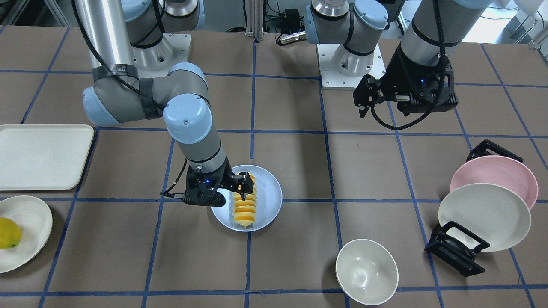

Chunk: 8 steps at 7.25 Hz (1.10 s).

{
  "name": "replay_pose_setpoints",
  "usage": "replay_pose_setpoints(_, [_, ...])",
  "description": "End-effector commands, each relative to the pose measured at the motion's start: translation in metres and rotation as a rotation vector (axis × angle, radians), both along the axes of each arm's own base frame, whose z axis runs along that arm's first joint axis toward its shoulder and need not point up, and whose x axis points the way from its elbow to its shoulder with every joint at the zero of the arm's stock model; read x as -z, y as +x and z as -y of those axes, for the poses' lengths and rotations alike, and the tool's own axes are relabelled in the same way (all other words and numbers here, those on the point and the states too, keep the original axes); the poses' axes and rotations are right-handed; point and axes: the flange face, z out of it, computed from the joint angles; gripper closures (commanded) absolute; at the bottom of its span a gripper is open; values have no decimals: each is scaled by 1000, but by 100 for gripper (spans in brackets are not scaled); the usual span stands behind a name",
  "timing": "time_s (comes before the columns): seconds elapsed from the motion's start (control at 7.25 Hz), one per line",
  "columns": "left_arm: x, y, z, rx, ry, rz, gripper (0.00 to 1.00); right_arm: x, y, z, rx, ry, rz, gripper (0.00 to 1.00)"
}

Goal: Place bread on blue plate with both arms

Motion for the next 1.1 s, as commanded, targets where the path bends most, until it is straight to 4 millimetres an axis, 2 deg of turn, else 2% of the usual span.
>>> replay_pose_setpoints(0.0, [0,3,0,-3,0,4,0,-96,-58,7,-67,77,-34,0])
replay_pose_setpoints(0.14, [0,2,0,-4,-3,-1,0,-123,-71,-14,-57,97,-40,0])
replay_pose_setpoints(0.41, [-1,1,-1,-4,-4,0,0,-172,-81,-59,-68,91,-193,0])
replay_pose_setpoints(0.55, [-1,1,-1,-2,-4,-1,0,-195,-81,-68,-56,36,-181,0])
replay_pose_setpoints(0.69, [-1,1,-2,-2,-3,1,0,-195,-82,-74,-48,49,-167,0])
replay_pose_setpoints(0.97, [2,1,-3,-3,3,1,0,-191,-79,-64,-42,20,-107,0])
